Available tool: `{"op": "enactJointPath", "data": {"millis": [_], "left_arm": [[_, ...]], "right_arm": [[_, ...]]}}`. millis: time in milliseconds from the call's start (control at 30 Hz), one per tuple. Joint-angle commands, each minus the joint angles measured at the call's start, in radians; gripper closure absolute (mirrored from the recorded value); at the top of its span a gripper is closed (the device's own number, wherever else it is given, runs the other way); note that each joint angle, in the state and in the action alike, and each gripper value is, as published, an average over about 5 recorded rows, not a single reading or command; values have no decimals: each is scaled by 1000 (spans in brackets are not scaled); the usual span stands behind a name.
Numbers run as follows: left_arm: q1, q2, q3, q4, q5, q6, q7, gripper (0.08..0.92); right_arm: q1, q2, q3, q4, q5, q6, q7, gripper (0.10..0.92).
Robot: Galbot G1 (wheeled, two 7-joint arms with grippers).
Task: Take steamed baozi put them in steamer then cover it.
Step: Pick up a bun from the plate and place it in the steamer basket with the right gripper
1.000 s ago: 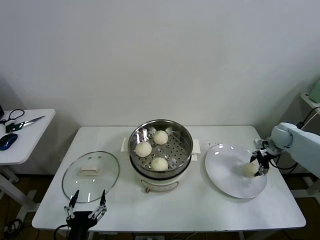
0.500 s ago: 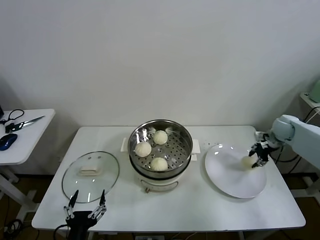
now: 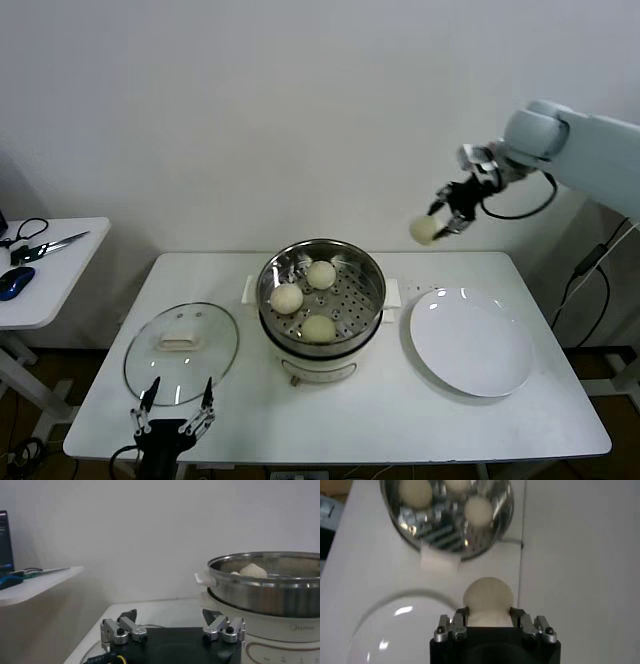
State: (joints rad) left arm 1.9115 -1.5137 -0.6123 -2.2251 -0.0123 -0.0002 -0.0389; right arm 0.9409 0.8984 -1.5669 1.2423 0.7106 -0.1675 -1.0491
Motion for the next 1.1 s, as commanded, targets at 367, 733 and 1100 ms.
{"op": "enactJointPath", "data": {"millis": [367, 733, 1100], "left_arm": [[7, 3, -18, 0, -5, -6, -1, 177], [8, 3, -19, -1, -3, -6, -2, 177], [8, 5, -21, -1, -4, -7, -4, 177]], "right_arm": [[-200, 212, -61, 120, 35, -144, 227, 448], [-286, 191, -47, 86, -57, -152, 263, 448], [-305, 197, -13, 65, -57, -149, 260, 423]]}}
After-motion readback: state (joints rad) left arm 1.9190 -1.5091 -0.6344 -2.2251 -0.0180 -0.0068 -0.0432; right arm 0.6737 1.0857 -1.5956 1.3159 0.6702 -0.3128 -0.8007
